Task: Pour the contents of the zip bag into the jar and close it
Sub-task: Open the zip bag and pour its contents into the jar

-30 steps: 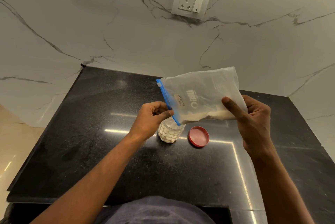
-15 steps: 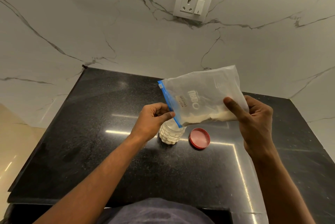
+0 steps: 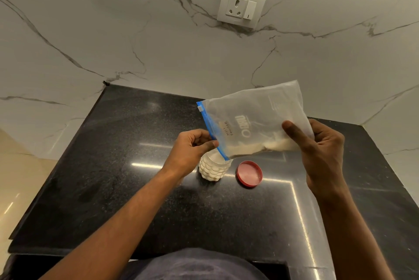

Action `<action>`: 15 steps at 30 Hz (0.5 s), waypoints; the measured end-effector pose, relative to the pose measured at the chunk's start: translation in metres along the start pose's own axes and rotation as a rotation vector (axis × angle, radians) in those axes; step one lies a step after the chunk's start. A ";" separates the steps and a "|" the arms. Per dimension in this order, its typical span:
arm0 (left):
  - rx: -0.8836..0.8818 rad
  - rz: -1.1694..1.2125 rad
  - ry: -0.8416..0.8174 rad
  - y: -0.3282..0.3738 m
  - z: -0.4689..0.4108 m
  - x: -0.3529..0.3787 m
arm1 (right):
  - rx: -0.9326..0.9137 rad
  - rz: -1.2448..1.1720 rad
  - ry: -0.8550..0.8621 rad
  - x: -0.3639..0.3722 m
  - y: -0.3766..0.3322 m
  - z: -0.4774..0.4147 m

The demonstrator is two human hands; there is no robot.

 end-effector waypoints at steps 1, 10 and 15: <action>0.001 0.001 0.000 0.000 0.000 0.000 | 0.002 -0.009 -0.003 0.000 0.000 0.000; 0.001 -0.004 0.008 -0.001 0.000 -0.001 | 0.004 0.000 -0.028 0.000 0.000 0.000; -0.007 -0.003 0.006 -0.002 0.000 0.000 | 0.006 -0.009 -0.027 0.000 -0.001 -0.001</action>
Point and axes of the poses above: each hand's wrist, its own z-axis away from the middle knuckle, its own x-axis out of the palm, y = z × x, the point moved 3 cm from there along -z, towards the middle knuckle, and after that the axes turned 12 degrees about -y, right-handed, at the moved point
